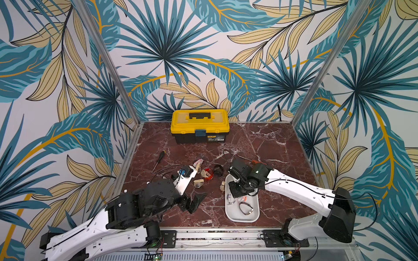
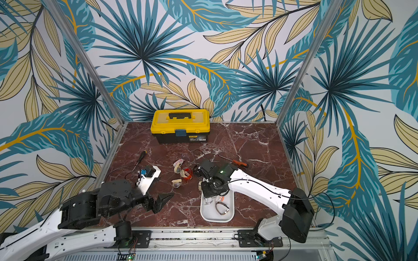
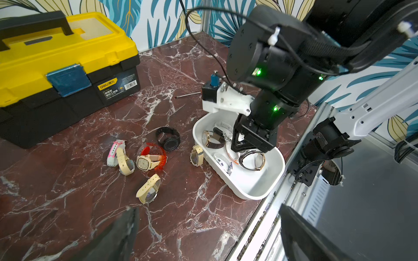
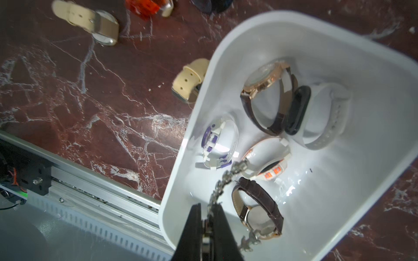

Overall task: Put the watch into the storage box
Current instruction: Place the watch in the storage box.

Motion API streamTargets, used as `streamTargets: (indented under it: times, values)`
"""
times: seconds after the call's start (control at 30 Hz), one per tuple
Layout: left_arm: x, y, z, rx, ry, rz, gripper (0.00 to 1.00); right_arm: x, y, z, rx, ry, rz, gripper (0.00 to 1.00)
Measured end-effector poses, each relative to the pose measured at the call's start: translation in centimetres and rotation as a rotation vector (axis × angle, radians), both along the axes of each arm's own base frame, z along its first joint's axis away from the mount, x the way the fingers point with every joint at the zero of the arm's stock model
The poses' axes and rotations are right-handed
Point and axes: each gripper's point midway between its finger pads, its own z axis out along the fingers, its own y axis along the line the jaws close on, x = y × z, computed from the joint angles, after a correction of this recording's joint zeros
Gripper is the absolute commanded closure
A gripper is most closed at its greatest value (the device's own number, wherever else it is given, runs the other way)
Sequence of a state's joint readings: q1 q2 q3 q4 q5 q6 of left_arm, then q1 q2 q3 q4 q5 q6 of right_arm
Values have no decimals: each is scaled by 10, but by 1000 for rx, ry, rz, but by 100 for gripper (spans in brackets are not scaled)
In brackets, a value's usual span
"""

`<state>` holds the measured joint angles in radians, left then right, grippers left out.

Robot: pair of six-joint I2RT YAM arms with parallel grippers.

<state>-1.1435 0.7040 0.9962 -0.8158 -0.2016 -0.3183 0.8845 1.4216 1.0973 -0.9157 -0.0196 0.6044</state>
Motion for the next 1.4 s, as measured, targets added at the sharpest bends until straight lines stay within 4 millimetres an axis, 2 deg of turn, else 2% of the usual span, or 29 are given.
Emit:
streamTargets:
  times: [0.23, 0.63, 0.83, 0.93, 1.07, 1.23, 1.37, 1.4]
  values:
    - [1, -10, -7, 19, 8, -25, 0, -10, -2, -27, 7, 53, -36, 92]
    - [3, -16, -15, 15, -8, -34, 0, -34, 7, -50, 23, 95, -40, 87]
    - [5, -20, -18, 25, -7, -36, 0, -36, 9, -54, 34, 96, -56, 85]
    - [6, -21, -20, 34, -2, -32, 0, -37, 9, -56, 37, 98, -66, 81]
    - [6, -21, -20, 27, 6, -28, 0, -37, 10, -56, 42, 100, -69, 71]
    - [7, -20, -25, 25, 24, -10, 0, -38, 4, -51, 28, 89, -71, 70]
    - [11, -18, -30, 29, 41, 34, 0, -36, -6, -25, 48, 29, -79, 63]
    - [13, -17, -32, 31, 49, 54, 0, -35, -8, -14, 67, 1, -80, 56]
